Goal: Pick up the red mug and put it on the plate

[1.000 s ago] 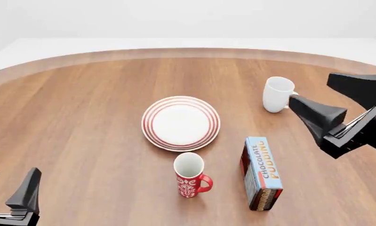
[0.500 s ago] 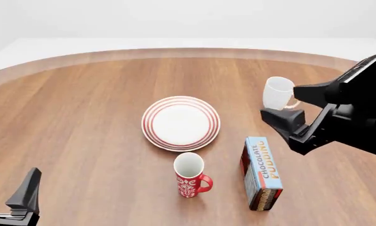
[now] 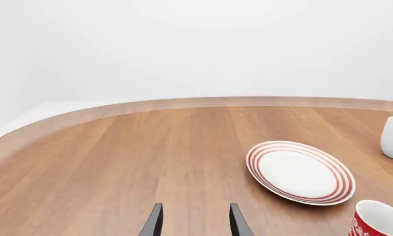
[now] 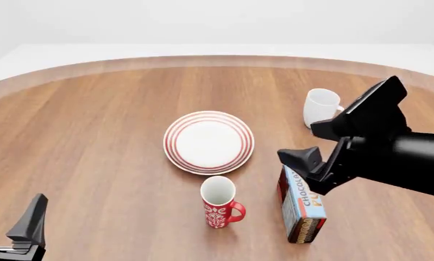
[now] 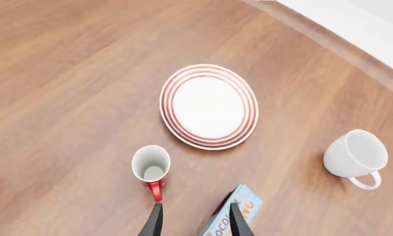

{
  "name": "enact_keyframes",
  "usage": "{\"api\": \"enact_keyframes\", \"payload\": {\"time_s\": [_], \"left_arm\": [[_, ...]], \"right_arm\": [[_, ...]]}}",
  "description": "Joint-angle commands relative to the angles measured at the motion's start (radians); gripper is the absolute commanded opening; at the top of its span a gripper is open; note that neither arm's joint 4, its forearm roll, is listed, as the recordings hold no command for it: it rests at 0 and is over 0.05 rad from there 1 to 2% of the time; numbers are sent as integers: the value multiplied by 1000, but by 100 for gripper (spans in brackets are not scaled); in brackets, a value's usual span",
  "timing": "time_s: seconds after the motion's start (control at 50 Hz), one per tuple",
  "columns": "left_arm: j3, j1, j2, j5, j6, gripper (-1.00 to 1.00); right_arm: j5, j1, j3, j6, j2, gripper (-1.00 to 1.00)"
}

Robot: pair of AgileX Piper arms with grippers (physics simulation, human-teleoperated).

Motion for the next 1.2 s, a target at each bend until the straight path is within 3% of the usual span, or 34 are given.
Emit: {"api": "enact_keyframes", "payload": {"time_s": [0.02, 0.78, 1.2], "left_arm": [[0, 0, 0, 0, 0, 100], [0, 0, 0, 0, 0, 100], [0, 0, 0, 0, 0, 100]], "right_arm": [[7, 40, 27, 15, 30, 100], [-69, 120, 67, 69, 171, 100], [-175, 150, 111, 91, 263, 100]]}}
